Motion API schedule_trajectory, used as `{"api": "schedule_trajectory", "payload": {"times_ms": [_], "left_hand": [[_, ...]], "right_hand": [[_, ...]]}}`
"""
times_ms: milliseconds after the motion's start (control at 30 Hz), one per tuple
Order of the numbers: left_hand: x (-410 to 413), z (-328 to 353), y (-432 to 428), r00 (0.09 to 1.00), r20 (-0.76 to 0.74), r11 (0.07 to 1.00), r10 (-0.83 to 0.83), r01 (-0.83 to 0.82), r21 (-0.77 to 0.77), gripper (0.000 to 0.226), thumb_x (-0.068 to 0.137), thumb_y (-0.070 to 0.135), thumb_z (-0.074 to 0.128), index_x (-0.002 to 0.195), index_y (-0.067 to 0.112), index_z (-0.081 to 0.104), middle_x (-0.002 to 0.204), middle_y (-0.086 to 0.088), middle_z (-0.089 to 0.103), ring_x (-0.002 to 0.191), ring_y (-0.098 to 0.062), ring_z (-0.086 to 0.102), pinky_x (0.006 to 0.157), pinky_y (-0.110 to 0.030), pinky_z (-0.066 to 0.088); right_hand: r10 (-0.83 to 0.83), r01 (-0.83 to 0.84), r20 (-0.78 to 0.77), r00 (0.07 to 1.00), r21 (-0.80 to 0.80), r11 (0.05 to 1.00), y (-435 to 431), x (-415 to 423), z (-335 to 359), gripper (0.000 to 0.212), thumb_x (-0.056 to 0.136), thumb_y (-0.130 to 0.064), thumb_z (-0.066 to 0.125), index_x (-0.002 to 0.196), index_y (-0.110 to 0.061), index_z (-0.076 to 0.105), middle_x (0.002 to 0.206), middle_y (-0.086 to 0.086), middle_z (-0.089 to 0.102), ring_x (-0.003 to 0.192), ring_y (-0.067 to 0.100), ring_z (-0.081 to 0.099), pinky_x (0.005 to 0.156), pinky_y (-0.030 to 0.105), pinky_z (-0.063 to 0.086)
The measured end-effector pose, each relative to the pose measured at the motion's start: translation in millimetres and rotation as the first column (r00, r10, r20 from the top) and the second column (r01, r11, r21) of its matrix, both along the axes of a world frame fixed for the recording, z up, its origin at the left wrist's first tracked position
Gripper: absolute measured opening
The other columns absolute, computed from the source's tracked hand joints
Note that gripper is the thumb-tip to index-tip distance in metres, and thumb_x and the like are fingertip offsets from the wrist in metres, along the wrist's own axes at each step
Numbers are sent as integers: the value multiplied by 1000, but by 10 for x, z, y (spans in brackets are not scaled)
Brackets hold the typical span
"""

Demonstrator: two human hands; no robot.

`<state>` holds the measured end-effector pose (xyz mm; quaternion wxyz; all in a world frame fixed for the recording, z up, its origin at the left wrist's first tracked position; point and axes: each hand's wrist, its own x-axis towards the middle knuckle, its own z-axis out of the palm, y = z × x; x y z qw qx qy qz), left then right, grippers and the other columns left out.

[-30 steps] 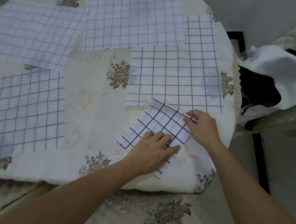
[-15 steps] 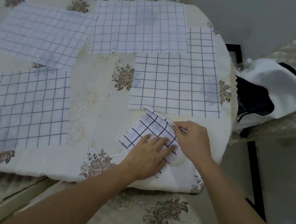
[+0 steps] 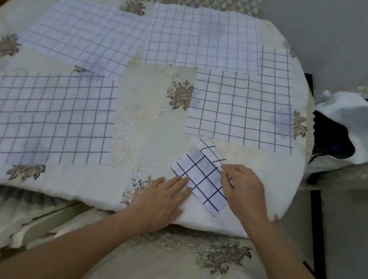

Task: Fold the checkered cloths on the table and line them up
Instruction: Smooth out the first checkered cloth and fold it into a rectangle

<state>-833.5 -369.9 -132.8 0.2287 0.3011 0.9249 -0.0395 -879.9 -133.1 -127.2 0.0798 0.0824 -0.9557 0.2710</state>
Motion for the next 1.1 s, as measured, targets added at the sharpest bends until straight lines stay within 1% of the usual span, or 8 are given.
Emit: {"api": "schedule_trajectory", "payload": {"times_ms": [100, 200, 367, 467, 600, 833, 967, 1100], "left_hand": [[0, -22, -7, 1000, 2, 999, -20, 20, -31, 65, 106, 49, 18, 159, 20, -4, 166, -7, -14, 154, -24, -7, 123, -49, 9], [13, -56, -30, 1000, 7, 999, -16, 17, -47, 66, 105, 51, 19, 159, 21, -6, 166, -6, -16, 154, -23, -9, 123, -51, 9], [54, -69, -10, 1000, 4, 999, 7, -6, -41, 68, 105, 51, 19, 159, 20, -8, 166, -6, -14, 153, -22, -11, 123, -51, 6], [68, -56, -8, 1000, -3, 999, 11, -11, -35, 67, 106, 50, 20, 158, 20, -8, 167, -6, -10, 153, -22, -9, 122, -50, 6], [106, -18, -41, 997, -34, 998, 69, -69, 6, 67, 105, 50, 26, 159, 16, 6, 167, -9, 0, 153, -25, 2, 122, -48, 13], [166, 29, -95, 991, -61, 992, 119, -116, 44, 63, 103, 49, 30, 157, 18, 18, 166, -11, 10, 151, -27, 13, 120, -48, 21], [234, -13, 12, 995, -97, 990, -8, 21, 138, 53, 98, 47, 37, 143, 18, 41, 152, -13, 39, 138, -31, 39, 109, -48, 38], [350, -115, 142, 992, -94, 984, -80, 94, 153, 60, 95, 52, 36, 144, 18, 45, 154, -10, 40, 139, -27, 41, 111, -45, 40]], "right_hand": [[134, -127, -65, 989, 110, 986, 2, 168, -106, 16, 88, -11, 70, 102, -10, 77, 98, 2, 73, 81, 24, 65, 71, 32, 56], [226, -220, -8, 974, 186, 958, -4, 288, -233, 21, 95, -19, 56, 103, -15, 75, 101, -2, 71, 86, 23, 64, 75, 31, 55], [230, -223, 7, 973, 279, 934, -45, 397, -297, 18, 92, -21, 60, 103, -20, 74, 101, -5, 71, 90, 20, 61, 72, 28, 54], [230, -216, -8, 973, 318, 923, -93, 440, -335, 28, 93, -27, 48, 101, -22, 74, 101, -6, 70, 91, 19, 61, 67, 27, 54], [210, -186, -41, 977, 322, 928, -139, 486, -391, 22, 91, -25, 53, 98, -23, 74, 98, -6, 70, 88, 19, 61, 61, 25, 50], [215, -185, -66, 974, 311, 932, -130, 492, -489, 19, 95, -25, 56, 101, -24, 74, 103, -2, 69, 94, 22, 61, 68, 32, 53], [193, -169, -48, 980, 306, 937, -109, 491, -492, 19, 95, -26, 58, 104, -23, 74, 104, -2, 68, 93, 21, 61, 66, 31, 52], [185, -169, -31, 982, 287, 943, -111, 483, -456, 19, 96, -27, 57, 105, -23, 73, 104, -3, 68, 93, 20, 61, 67, 31, 53]]}}
